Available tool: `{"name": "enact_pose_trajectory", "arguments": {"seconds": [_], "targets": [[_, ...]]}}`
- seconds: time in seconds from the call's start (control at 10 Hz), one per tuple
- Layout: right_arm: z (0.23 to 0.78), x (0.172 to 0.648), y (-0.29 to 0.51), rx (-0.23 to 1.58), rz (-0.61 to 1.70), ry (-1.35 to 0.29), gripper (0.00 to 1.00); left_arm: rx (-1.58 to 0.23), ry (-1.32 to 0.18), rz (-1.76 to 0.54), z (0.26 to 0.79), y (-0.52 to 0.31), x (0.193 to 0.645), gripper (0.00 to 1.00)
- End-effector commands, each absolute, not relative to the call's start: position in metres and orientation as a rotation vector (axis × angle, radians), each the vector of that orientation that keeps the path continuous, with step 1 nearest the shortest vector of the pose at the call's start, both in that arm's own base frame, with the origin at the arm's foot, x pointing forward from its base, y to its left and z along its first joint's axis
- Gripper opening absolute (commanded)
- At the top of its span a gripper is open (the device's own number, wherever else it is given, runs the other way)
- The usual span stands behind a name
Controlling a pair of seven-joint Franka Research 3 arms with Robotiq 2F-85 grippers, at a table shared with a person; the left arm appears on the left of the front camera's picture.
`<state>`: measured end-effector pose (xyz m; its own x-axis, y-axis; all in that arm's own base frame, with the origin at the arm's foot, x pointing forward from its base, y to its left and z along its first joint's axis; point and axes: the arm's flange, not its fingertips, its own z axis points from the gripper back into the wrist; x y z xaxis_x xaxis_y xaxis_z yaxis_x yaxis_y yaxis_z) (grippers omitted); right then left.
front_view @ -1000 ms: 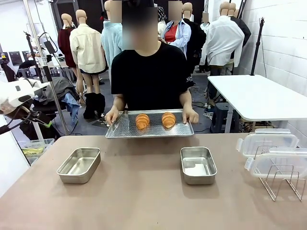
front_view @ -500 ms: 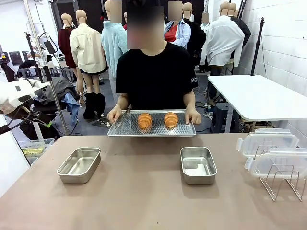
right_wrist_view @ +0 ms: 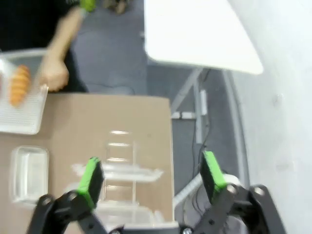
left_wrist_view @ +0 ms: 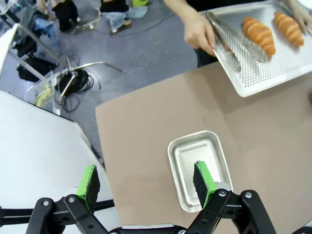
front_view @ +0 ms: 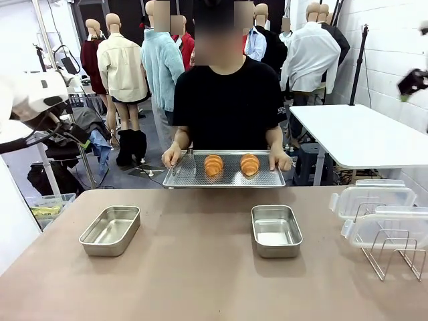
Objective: Place the bread in airtight containers.
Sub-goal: Lift both Airtight Container.
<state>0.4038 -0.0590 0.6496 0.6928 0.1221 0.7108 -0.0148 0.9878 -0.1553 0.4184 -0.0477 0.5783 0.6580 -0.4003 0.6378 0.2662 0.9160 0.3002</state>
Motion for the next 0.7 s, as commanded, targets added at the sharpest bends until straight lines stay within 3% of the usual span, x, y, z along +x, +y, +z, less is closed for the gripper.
{"name": "enact_pose_trajectory", "arguments": {"seconds": [0.0,0.4,0.6], "targets": [[0.659,0.438,-0.011,-0.177,0.101,-0.504,1.00,0.289,-0.631,-0.351,0.577,-0.055,0.425,1.00],[0.603,0.440,0.080,-0.082,0.173,-0.197,1.00,0.208,-0.525,-0.270,0.545,-0.030,0.436,1.00],[0.570,0.429,0.110,0.054,0.108,-0.186,1.00,0.149,-0.444,-0.243,0.516,-0.015,0.445,1.00]]}}
